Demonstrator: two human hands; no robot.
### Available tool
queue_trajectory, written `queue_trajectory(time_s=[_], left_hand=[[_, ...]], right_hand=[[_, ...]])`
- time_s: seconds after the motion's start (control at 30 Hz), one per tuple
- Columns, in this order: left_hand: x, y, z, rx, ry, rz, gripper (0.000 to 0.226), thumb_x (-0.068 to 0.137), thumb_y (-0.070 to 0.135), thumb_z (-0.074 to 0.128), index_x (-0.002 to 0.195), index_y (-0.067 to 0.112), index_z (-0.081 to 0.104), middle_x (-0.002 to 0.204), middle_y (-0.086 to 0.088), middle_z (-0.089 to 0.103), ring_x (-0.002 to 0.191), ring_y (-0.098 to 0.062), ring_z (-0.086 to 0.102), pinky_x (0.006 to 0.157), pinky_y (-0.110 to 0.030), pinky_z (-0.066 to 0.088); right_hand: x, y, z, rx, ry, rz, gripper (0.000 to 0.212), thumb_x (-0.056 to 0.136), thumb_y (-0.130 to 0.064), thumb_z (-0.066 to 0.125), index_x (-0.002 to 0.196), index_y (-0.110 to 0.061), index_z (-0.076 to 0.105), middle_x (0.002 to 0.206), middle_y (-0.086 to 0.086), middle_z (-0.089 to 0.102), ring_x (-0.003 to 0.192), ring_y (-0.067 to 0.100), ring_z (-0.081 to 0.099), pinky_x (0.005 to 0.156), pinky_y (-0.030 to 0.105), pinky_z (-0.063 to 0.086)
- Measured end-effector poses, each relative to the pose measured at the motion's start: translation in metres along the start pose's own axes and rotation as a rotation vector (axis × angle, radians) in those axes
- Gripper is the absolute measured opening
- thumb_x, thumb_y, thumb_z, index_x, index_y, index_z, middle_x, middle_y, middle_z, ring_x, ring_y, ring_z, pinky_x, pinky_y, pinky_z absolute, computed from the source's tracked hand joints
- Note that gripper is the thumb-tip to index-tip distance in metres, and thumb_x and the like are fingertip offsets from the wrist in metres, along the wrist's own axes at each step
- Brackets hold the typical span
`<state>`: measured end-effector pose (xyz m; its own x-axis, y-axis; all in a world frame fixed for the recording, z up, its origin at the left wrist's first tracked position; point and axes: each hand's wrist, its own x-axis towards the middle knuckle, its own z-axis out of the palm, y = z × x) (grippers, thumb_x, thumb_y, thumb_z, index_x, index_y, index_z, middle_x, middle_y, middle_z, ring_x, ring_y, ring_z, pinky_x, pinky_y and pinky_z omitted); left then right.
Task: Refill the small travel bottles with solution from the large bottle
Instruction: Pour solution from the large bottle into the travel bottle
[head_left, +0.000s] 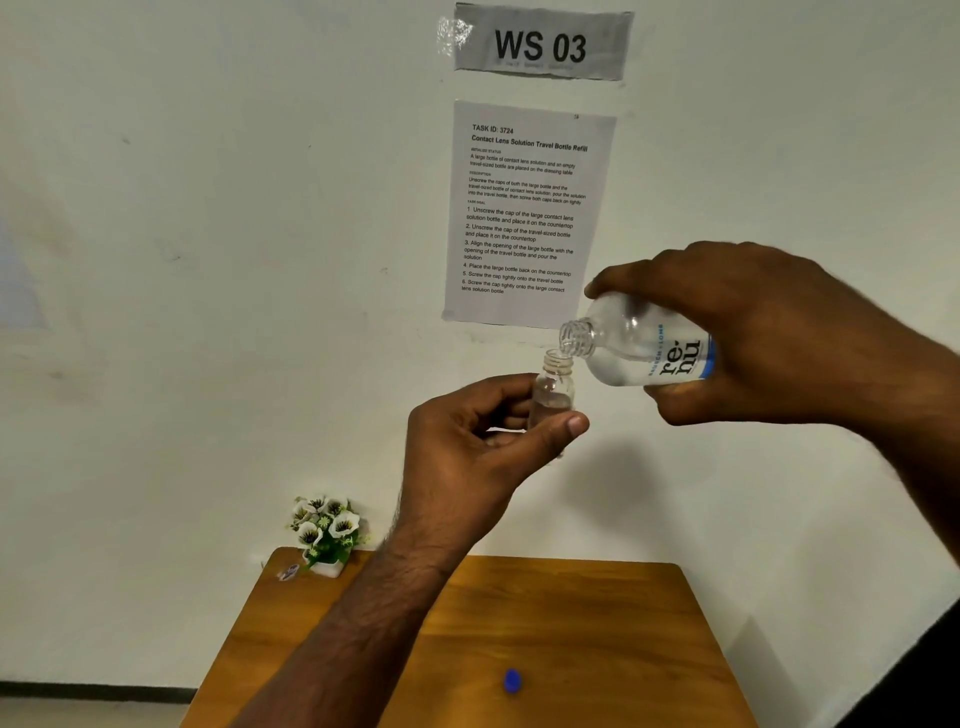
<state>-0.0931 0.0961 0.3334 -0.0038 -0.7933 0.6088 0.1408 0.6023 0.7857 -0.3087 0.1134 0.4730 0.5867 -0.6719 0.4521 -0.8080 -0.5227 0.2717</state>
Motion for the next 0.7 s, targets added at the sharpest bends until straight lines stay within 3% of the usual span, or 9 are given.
queue_trajectory(time_s=[0.7], left_hand=[[-0.0001, 0.0018, -0.0008, 0.023, 0.002, -0.012, 0.032, 0.078, 0.025, 0.088, 0.108, 0.017, 0.082, 0.086, 0.004, 0.082, 0.075, -0.013, 0.078, 0.066, -0.028, 0.064]], right_hand=[[-0.0002, -0.0009, -0.0009, -0.007, -0.005, -0.004, 0.085, 0.058, -0.038, 0.079, 0.136, -0.042, 0.046, 0.108, -0.014, 0.064, 0.087, 0.020, 0.057, 0.072, 0.038, 0.052]])
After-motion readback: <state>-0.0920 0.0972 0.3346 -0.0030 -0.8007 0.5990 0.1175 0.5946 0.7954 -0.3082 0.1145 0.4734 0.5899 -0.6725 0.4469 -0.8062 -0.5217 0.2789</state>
